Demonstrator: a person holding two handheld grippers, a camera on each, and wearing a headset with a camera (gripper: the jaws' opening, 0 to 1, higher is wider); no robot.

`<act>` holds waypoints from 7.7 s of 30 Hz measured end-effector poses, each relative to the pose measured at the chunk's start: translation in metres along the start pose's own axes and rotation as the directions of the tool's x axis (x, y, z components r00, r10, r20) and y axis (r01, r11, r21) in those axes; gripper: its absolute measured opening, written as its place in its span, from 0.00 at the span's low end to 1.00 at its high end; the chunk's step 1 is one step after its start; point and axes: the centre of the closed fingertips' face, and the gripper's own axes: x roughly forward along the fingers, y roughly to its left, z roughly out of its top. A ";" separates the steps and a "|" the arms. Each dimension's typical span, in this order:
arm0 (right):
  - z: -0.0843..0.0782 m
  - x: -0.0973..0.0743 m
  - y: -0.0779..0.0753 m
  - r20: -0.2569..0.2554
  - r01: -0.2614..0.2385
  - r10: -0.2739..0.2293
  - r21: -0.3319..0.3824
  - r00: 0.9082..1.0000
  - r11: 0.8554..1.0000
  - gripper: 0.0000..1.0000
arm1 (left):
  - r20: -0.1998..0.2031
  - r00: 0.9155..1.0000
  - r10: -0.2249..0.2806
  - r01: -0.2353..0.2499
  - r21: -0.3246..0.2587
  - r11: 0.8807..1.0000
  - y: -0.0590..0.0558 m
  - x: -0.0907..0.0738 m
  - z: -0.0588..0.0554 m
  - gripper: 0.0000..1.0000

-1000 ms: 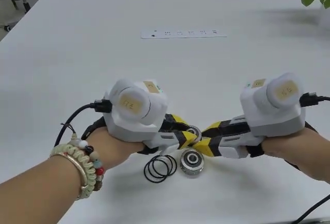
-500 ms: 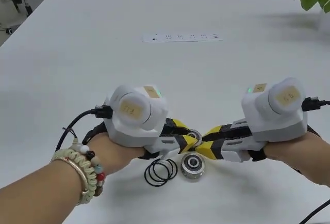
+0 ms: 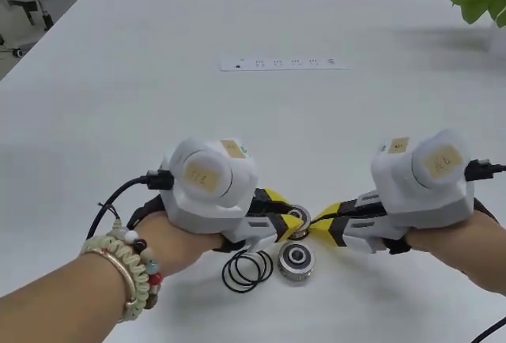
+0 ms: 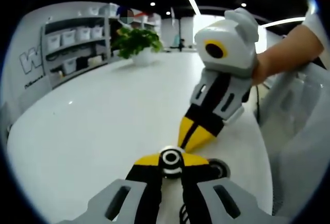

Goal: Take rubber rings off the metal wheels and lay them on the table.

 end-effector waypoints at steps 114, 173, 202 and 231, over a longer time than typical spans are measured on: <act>0.062 -0.037 0.007 0.223 -0.085 -0.003 0.382 0.975 0.920 0.00 | 0.117 0.992 0.037 -0.049 0.101 0.994 0.007 -0.131 0.057 0.63; 0.027 0.005 0.072 -0.032 -0.186 0.192 0.140 0.981 0.973 0.00 | 0.072 0.965 0.254 -0.238 -0.180 0.955 -0.021 -0.205 -0.040 0.76; 0.035 0.001 0.072 0.008 -0.206 0.208 0.173 0.978 0.963 0.00 | 0.065 0.963 0.263 -0.248 -0.183 0.951 -0.019 -0.208 -0.041 0.76; 0.024 0.013 0.065 -0.051 -0.155 0.160 0.096 0.986 0.983 0.13 | 0.064 0.961 0.270 -0.253 -0.196 0.947 -0.020 -0.209 -0.045 0.75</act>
